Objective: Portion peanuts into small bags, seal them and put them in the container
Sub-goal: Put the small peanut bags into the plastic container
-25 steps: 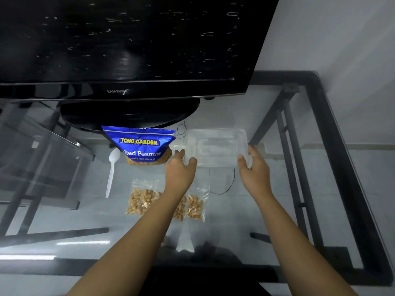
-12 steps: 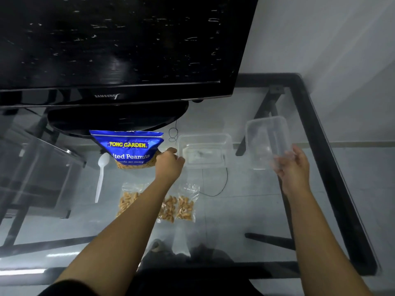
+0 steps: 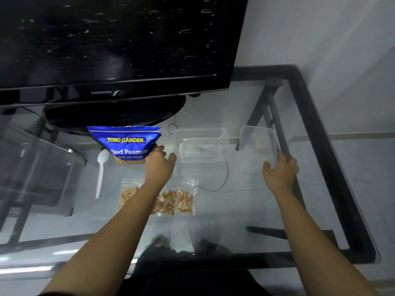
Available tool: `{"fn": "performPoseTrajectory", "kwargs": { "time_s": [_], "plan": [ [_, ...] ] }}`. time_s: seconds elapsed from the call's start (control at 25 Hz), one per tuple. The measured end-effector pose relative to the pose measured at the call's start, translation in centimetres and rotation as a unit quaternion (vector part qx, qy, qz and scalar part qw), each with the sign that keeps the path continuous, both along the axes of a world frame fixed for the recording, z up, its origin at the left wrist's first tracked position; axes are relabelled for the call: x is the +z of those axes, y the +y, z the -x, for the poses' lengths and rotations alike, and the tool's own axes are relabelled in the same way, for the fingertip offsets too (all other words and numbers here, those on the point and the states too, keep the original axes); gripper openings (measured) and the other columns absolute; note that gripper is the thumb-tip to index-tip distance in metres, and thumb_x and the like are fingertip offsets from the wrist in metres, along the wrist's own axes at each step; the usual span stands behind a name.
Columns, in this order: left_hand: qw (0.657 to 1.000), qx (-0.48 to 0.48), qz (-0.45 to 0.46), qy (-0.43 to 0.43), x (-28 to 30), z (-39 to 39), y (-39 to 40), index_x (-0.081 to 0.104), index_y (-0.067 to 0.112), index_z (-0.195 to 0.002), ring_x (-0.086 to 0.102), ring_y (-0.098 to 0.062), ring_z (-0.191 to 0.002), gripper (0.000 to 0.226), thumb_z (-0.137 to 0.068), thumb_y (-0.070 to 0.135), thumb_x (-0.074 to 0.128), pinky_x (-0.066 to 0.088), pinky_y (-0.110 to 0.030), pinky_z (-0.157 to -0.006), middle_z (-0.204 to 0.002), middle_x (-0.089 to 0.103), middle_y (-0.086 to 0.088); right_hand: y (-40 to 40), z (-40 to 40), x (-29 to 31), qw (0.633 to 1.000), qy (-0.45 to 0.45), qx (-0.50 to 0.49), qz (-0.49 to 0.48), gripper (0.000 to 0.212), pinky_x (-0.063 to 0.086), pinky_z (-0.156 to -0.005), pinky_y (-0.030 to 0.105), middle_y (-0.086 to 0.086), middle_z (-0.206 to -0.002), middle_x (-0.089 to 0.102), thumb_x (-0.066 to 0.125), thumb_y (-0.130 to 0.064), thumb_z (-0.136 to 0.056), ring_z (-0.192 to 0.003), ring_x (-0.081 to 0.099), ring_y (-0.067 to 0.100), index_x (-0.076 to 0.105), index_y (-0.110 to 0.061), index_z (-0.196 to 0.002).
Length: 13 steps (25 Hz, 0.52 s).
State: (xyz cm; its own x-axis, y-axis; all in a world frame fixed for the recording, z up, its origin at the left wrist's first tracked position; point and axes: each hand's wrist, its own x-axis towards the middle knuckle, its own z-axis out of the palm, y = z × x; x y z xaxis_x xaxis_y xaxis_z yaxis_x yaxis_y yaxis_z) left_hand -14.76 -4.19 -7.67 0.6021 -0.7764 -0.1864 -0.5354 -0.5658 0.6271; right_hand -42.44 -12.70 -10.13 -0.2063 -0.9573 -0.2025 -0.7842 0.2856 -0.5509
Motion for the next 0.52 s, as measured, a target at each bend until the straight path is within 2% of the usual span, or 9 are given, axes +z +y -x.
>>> {"fn": "performPoseTrajectory", "kwargs": {
  "time_s": [0.12, 0.24, 0.28, 0.36, 0.44, 0.52],
  "plan": [
    [0.999, -0.022, -0.011, -0.024, 0.8, -0.4, 4.2, 0.057, 0.0, -0.115, 0.062, -0.029, -0.089, 0.031, -0.086, 0.01, 0.059, 0.048, -0.034, -0.079, -0.105, 0.065, -0.019, 4.9, -3.9, 1.3, 0.989, -0.06, 0.127, 0.041, 0.043, 0.04, -0.098, 0.034, 0.016, -0.132, 0.041, 0.057, -0.015, -0.088, -0.121, 0.044, 0.03, 0.045, -0.011, -0.13],
    [0.991, -0.043, -0.109, -0.065, 0.2, -0.3, 8.8, 0.06, 0.0, -0.113, 0.061, -0.032, -0.093, 0.032, -0.083, 0.012, 0.059, 0.045, -0.033, -0.079, -0.105, 0.064, -0.019, 11.0, -8.6, 0.6, 0.957, -0.098, 0.268, -0.054, 0.039, 0.039, -0.089, 0.027, 0.013, -0.12, 0.046, 0.06, -0.023, -0.087, -0.108, 0.053, 0.028, 0.05, -0.01, -0.122],
    [0.987, -0.057, -0.132, -0.069, -0.1, 0.1, 9.8, 0.06, -0.001, -0.11, 0.061, -0.034, -0.094, 0.03, -0.084, 0.014, 0.059, 0.045, -0.034, -0.079, -0.105, 0.065, -0.02, 12.3, -9.9, 0.3, 0.949, -0.093, 0.286, -0.091, 0.041, 0.039, -0.089, 0.027, 0.012, -0.119, 0.046, 0.06, -0.028, -0.086, -0.106, 0.053, 0.028, 0.049, -0.011, -0.121],
    [0.984, -0.07, -0.151, -0.061, -0.6, 1.2, 10.4, 0.058, -0.001, -0.109, 0.06, -0.034, -0.096, 0.029, -0.087, 0.018, 0.058, 0.045, -0.035, -0.081, -0.107, 0.064, -0.02, 13.5, -11.8, -0.3, 0.951, -0.083, 0.279, -0.107, 0.039, 0.041, -0.087, 0.028, 0.01, -0.119, 0.043, 0.062, -0.03, -0.085, -0.099, 0.054, 0.026, 0.047, -0.012, -0.117],
    [0.982, -0.076, -0.159, -0.068, -1.1, 2.1, 10.2, 0.055, 0.0, -0.113, 0.06, -0.033, -0.097, 0.029, -0.088, 0.016, 0.058, 0.045, -0.031, -0.079, -0.113, 0.059, -0.019, 13.7, -13.0, -0.4, 0.955, -0.098, 0.26, -0.099, 0.035, 0.044, -0.084, 0.027, 0.01, -0.119, 0.041, 0.066, -0.019, -0.082, -0.085, 0.054, 0.02, 0.049, -0.013, -0.113],
    [0.983, -0.075, -0.151, -0.074, -1.5, 2.8, 9.7, 0.052, 0.001, -0.115, 0.06, -0.034, -0.095, 0.027, -0.088, 0.008, 0.056, 0.045, -0.03, -0.075, -0.117, 0.055, -0.021, 13.4, -13.3, -0.5, 0.956, -0.123, 0.242, -0.108, 0.035, 0.05, -0.083, 0.028, 0.01, -0.12, 0.039, 0.068, -0.011, -0.08, -0.084, 0.058, 0.02, 0.052, -0.015, -0.111]
  ]
}}
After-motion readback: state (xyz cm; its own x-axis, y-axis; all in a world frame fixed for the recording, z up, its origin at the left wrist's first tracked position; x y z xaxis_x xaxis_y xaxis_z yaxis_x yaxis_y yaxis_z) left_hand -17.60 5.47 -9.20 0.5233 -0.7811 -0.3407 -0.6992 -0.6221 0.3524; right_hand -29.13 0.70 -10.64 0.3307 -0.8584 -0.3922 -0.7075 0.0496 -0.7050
